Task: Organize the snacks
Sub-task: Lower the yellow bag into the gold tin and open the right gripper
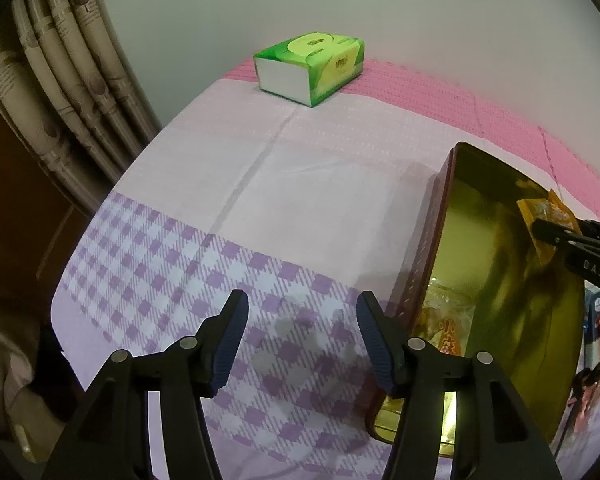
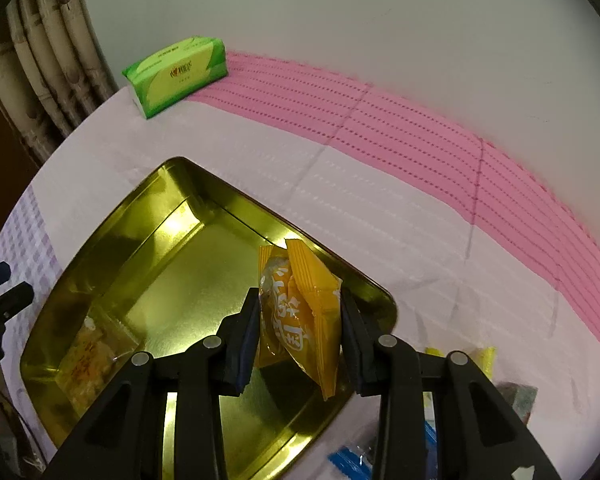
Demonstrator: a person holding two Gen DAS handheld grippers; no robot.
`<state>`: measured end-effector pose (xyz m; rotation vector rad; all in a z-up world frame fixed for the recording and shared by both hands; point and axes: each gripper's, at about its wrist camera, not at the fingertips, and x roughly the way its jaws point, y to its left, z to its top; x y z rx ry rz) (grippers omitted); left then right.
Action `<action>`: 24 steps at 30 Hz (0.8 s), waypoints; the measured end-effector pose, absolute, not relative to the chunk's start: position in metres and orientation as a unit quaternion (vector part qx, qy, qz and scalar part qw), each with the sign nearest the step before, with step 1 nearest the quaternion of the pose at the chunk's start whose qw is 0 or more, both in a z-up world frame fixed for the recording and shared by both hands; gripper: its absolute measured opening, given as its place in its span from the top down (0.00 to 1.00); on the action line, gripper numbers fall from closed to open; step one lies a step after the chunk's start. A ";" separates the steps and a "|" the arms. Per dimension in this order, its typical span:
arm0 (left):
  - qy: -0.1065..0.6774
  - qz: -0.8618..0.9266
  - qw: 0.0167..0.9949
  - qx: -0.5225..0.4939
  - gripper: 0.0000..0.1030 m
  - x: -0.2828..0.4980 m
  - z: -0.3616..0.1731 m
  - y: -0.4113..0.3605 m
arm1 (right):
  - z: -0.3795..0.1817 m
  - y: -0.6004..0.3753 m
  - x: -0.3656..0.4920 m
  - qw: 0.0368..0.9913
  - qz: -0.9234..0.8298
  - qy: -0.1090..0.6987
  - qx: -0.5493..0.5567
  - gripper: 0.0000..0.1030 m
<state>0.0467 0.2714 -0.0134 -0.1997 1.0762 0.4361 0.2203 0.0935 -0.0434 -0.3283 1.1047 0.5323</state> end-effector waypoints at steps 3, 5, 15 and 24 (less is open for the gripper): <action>0.509 0.207 0.830 -0.099 0.44 0.047 -0.015 0.275 | -0.047 0.097 0.222 0.803 0.249 0.517 -0.158 0.67; 0.511 0.206 0.828 -0.102 0.44 0.047 -0.016 0.277 | -0.048 0.100 0.223 0.803 0.249 0.517 -0.161 0.67; 0.514 0.201 0.827 -0.102 0.43 0.048 -0.018 0.276 | -0.050 0.102 0.222 0.804 0.248 0.516 -0.161 0.63; 0.513 0.193 0.832 -0.089 0.43 0.048 -0.017 0.270 | -0.019 0.078 0.212 0.817 0.244 0.503 -0.143 0.55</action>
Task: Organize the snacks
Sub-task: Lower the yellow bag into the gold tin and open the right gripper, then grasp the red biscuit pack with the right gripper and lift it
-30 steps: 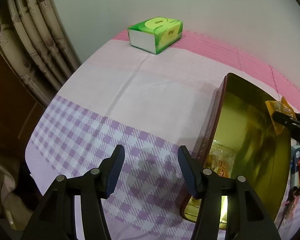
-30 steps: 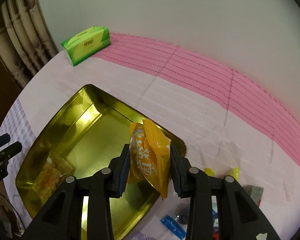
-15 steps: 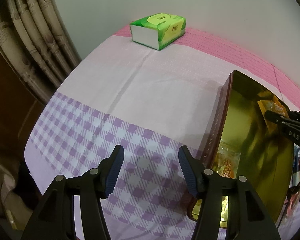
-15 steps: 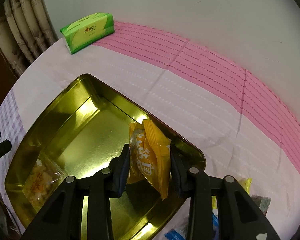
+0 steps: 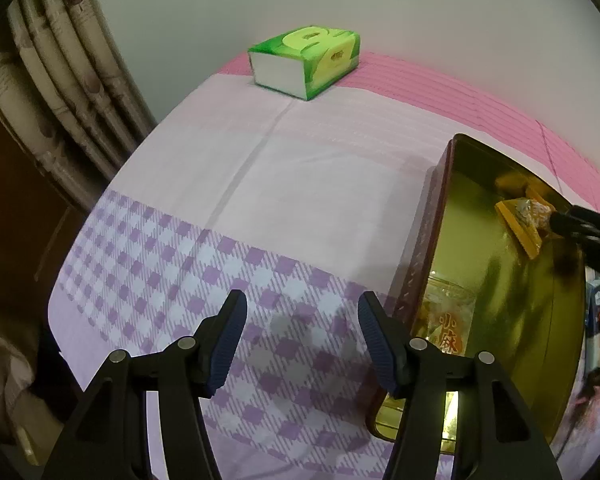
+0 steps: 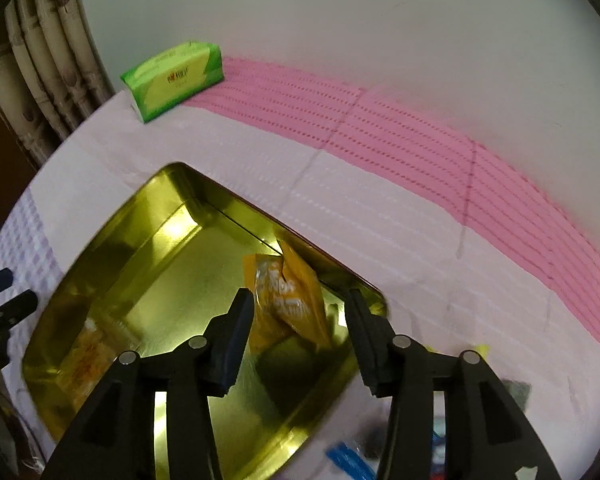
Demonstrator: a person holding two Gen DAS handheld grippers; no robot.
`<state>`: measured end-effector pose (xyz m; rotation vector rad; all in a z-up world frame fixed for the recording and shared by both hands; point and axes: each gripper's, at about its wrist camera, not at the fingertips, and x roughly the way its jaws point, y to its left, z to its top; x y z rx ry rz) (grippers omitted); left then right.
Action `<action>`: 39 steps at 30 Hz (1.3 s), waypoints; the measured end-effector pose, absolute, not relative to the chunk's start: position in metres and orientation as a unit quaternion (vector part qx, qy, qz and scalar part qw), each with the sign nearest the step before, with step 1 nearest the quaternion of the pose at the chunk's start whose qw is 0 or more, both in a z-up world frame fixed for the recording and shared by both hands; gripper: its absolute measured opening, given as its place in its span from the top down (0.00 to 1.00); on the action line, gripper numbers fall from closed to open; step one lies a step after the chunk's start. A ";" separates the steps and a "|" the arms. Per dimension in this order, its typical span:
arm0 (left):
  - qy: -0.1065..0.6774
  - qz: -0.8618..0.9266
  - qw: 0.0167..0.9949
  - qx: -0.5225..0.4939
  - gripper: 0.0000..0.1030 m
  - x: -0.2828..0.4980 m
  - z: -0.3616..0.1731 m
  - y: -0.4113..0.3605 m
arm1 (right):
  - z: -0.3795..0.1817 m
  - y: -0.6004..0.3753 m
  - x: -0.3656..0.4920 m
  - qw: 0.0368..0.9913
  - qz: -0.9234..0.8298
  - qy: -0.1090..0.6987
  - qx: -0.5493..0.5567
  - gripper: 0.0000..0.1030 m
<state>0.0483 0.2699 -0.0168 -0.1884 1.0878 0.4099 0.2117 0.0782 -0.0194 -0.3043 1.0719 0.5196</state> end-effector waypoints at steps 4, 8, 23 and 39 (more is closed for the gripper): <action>0.511 0.185 0.835 -0.086 0.43 0.048 -0.015 0.264 | 0.004 0.039 0.199 0.825 0.232 0.496 -0.142 0.52; 0.507 0.176 0.840 -0.080 0.43 0.048 -0.010 0.255 | 0.026 -0.022 0.188 0.835 0.198 0.499 -0.125 0.51; 0.480 0.142 0.865 -0.039 0.39 0.044 0.016 0.206 | 0.001 -0.146 0.142 0.822 0.157 0.542 -0.080 0.47; 0.499 0.046 0.865 -0.010 0.38 0.031 0.017 0.130 | -0.046 -0.102 0.152 0.784 0.204 0.567 -0.151 0.40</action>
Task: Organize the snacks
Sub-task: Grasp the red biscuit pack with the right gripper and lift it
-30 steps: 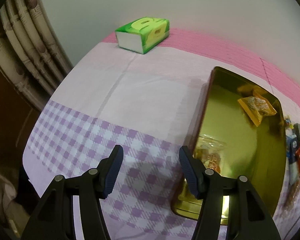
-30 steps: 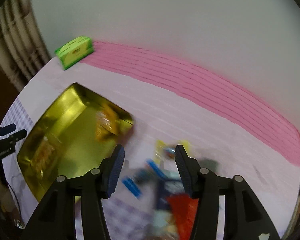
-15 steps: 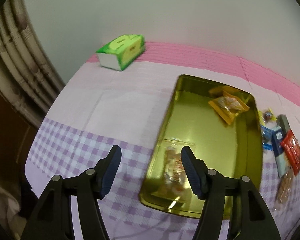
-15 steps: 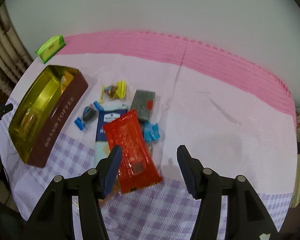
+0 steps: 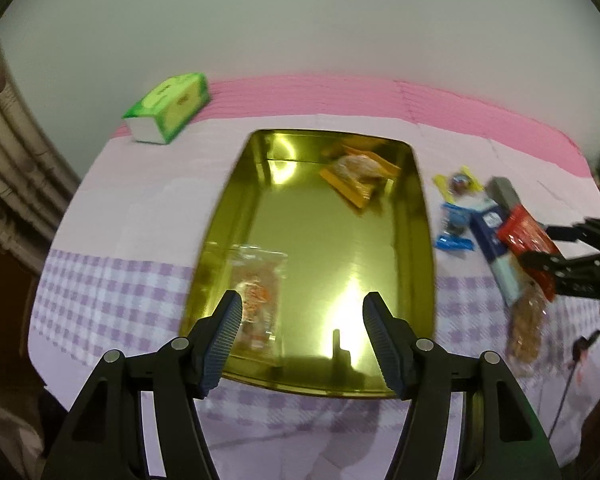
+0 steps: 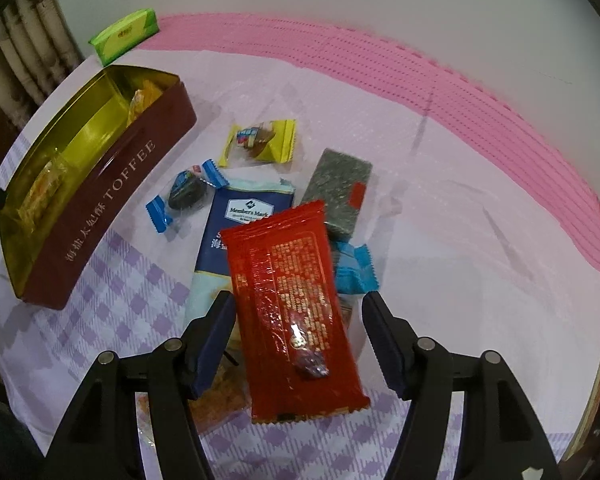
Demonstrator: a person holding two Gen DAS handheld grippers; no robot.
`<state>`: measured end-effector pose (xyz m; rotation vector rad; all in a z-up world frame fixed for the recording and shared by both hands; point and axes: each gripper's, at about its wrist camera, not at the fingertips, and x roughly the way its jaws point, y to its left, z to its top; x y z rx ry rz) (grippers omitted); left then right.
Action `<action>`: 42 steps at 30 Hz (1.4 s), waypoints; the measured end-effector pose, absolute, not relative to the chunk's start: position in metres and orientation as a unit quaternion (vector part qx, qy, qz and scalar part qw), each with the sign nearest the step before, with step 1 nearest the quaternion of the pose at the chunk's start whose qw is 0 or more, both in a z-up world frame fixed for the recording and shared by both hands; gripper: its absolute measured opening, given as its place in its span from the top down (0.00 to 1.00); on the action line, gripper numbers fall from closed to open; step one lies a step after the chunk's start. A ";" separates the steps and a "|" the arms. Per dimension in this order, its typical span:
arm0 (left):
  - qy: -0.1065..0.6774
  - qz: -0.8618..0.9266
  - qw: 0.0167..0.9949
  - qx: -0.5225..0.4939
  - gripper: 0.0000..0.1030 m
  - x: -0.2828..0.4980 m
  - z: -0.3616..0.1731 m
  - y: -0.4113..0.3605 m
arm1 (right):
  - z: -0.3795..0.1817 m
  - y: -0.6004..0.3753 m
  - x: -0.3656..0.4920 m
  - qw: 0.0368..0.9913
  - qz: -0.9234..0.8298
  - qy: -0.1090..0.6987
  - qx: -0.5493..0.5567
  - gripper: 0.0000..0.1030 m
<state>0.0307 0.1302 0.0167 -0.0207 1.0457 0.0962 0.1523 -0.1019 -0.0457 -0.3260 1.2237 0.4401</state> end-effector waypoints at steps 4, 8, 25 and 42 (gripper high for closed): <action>0.501 0.027 0.865 0.003 0.38 0.029 0.016 0.111 | -0.050 -0.099 0.152 0.783 0.203 0.567 -0.154 0.47; 0.505 0.005 0.863 0.017 0.38 0.030 0.014 0.091 | -0.047 -0.101 0.147 0.790 0.200 0.558 -0.155 0.58; 0.528 -0.126 0.839 0.046 0.38 0.046 -0.007 -0.006 | -0.044 -0.192 0.125 0.817 0.122 0.563 -0.034 0.58; 0.579 -0.189 0.792 0.032 0.38 0.066 -0.049 -0.068 | -0.066 -0.244 0.100 0.818 0.065 0.572 0.000 0.58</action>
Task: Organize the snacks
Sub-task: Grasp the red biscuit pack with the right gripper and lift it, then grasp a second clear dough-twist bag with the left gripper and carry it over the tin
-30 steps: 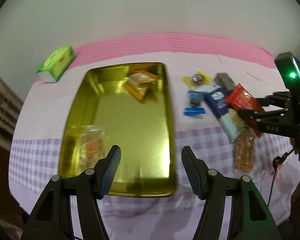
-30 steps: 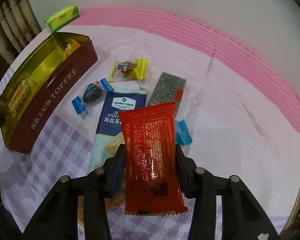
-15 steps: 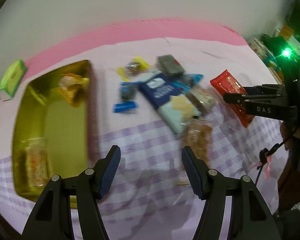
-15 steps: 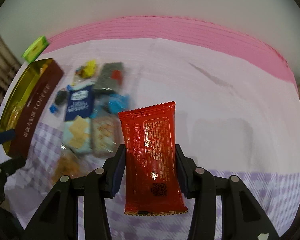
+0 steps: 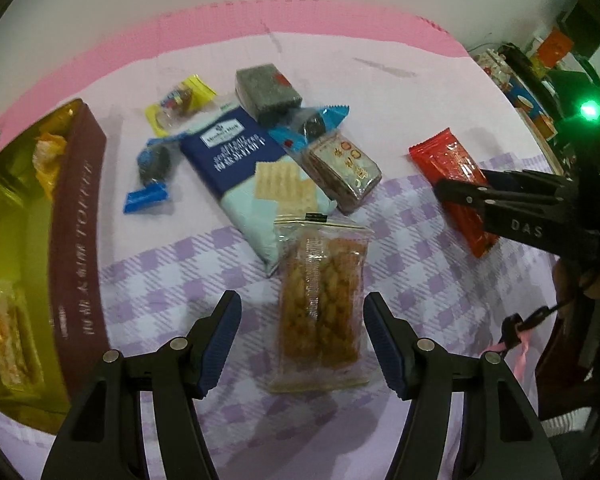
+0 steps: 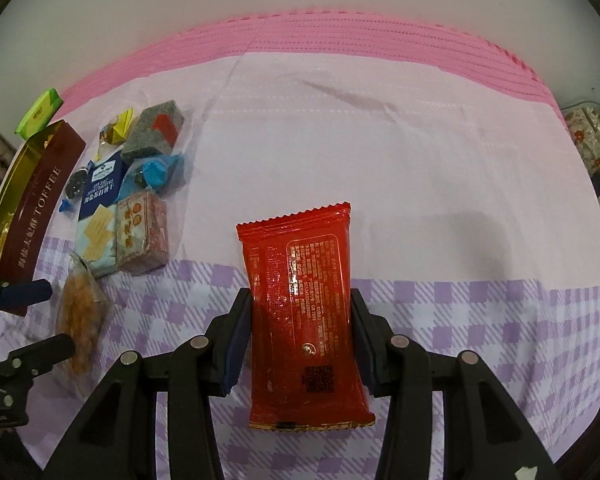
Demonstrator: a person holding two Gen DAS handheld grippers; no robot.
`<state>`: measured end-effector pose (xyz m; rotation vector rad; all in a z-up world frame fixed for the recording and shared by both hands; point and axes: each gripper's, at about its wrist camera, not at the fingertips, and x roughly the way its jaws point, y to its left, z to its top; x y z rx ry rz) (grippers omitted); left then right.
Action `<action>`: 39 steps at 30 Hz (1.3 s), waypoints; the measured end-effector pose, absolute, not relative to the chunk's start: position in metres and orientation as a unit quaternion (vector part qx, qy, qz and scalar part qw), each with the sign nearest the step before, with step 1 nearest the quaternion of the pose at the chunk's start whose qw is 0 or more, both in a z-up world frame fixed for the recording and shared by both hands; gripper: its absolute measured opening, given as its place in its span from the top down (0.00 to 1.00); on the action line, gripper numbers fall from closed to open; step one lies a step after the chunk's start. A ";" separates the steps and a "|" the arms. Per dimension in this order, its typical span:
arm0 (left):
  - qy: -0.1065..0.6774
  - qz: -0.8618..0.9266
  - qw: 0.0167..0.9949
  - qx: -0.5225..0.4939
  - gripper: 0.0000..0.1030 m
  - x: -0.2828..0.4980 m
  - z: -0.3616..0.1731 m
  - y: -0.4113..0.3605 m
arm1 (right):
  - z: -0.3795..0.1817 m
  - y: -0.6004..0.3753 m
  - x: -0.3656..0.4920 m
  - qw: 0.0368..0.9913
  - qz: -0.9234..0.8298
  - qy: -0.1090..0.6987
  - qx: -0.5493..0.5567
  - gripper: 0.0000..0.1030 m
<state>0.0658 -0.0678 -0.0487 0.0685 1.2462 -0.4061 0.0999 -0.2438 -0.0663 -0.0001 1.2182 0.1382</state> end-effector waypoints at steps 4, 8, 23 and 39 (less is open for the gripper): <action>0.589 -0.180 0.787 0.032 0.38 0.072 -0.059 -0.072 | -0.066 -0.240 0.099 0.822 0.063 0.566 -0.005 0.58; 0.583 -0.180 0.792 0.035 0.39 0.072 -0.059 -0.076 | -0.066 -0.240 0.094 0.826 0.059 0.561 -0.007 0.58; 0.580 -0.182 0.794 0.020 0.59 0.066 -0.052 -0.069 | -0.067 -0.236 0.091 0.824 0.056 0.564 -0.012 0.53; 0.542 -0.163 0.824 -0.009 0.59 0.064 -0.003 -0.031 | -0.072 -0.240 0.099 0.810 0.042 0.585 -0.025 0.32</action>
